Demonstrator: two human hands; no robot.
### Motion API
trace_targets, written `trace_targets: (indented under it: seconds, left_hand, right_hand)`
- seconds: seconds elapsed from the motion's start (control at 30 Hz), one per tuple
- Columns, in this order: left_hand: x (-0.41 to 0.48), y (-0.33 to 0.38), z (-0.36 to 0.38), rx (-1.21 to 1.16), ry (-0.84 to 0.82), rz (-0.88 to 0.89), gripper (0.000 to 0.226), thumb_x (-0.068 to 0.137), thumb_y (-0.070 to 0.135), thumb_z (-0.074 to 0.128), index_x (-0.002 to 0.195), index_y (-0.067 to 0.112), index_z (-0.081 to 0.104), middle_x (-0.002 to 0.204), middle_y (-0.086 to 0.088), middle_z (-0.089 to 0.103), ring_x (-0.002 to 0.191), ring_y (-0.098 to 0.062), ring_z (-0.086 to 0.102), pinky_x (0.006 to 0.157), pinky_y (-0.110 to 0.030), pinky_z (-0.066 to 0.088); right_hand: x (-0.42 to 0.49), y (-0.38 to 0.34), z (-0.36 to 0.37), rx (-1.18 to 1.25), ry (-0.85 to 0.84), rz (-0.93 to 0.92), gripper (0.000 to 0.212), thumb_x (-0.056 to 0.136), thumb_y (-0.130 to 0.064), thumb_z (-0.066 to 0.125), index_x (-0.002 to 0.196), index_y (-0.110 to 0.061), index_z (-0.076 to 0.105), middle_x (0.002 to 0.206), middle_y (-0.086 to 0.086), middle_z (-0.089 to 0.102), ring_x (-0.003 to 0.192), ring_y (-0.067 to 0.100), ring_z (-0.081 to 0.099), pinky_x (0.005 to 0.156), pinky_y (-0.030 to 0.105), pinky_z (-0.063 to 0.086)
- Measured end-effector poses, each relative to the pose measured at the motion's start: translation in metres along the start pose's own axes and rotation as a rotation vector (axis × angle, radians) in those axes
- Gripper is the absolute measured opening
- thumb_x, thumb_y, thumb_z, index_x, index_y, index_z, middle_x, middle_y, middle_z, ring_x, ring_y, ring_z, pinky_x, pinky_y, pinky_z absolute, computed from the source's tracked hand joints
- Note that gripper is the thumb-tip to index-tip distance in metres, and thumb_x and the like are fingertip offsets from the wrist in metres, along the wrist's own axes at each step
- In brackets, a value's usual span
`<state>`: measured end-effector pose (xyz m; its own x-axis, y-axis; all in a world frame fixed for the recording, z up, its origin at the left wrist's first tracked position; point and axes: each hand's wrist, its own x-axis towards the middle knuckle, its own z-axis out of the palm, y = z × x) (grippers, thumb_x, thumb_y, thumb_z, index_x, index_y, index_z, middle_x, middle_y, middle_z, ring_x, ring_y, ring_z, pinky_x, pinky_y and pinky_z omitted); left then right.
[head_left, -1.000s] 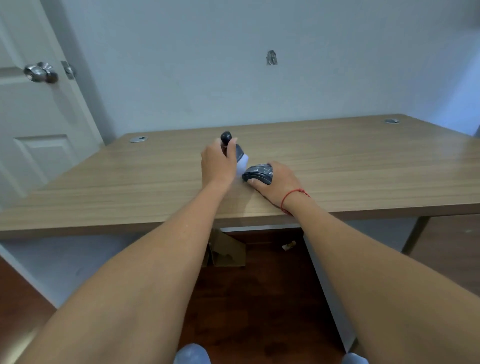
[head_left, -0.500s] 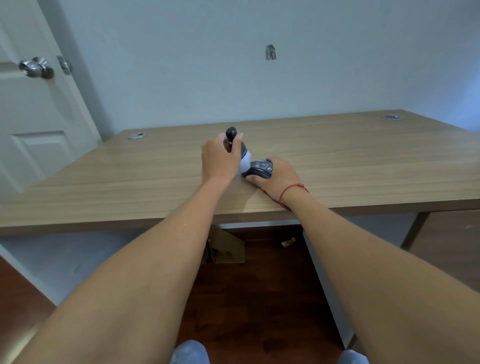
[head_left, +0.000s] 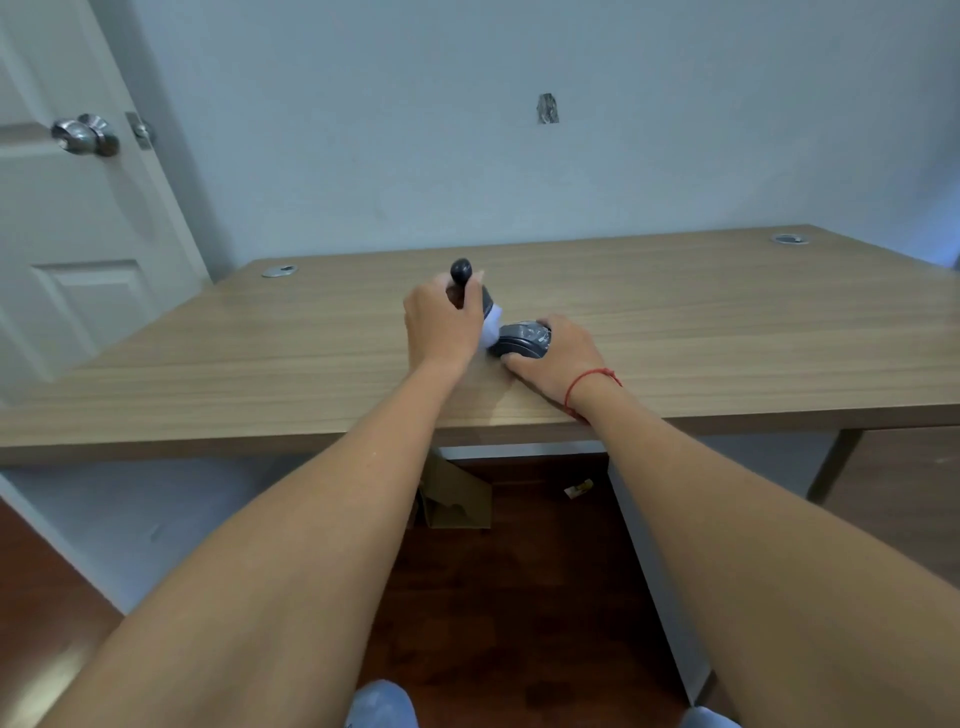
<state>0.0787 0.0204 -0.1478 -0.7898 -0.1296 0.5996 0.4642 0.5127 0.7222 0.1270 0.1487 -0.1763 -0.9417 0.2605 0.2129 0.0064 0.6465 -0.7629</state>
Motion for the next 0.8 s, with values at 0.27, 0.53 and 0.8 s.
trace_targets:
  seconds: [0.27, 0.53, 0.8]
  left_hand:
    - [-0.011, -0.018, 0.004, 0.148, -0.038, -0.089, 0.036, 0.092, 0.031, 0.055, 0.075, -0.001, 0.062, 0.079, -0.017, 0.069, 0.077, -0.033, 0.064, 0.064, -0.034, 0.045]
    - [0.0, 0.014, 0.005, 0.004, -0.052, 0.049, 0.037, 0.09, 0.032, 0.058, 0.063, 0.008, 0.05, 0.057, -0.002, 0.05, 0.06, -0.023, 0.047, 0.058, -0.026, 0.032]
    - [-0.011, -0.019, -0.005, 0.248, -0.113, 0.007, 0.035, 0.093, 0.03, 0.056, 0.071, 0.003, 0.059, 0.072, -0.015, 0.064, 0.068, -0.029, 0.055, 0.06, -0.032, 0.038]
  right_hand:
    - [-0.003, -0.003, -0.003, -0.083, 0.052, -0.042, 0.049, 0.076, -0.041, 0.077, 0.115, -0.014, 0.066, 0.109, 0.005, 0.066, 0.099, 0.024, 0.062, 0.091, 0.043, 0.054]
    - [-0.004, 0.0, -0.005, 0.033, 0.054, 0.023, 0.064, 0.069, -0.039, 0.085, 0.121, -0.012, 0.06, 0.117, 0.007, 0.066, 0.106, 0.025, 0.062, 0.095, 0.041, 0.051]
    - [-0.005, 0.0, -0.005, 0.002, 0.062, 0.014, 0.067, 0.068, -0.045, 0.083, 0.125, -0.017, 0.061, 0.117, 0.002, 0.066, 0.107, 0.022, 0.062, 0.095, 0.039, 0.052]
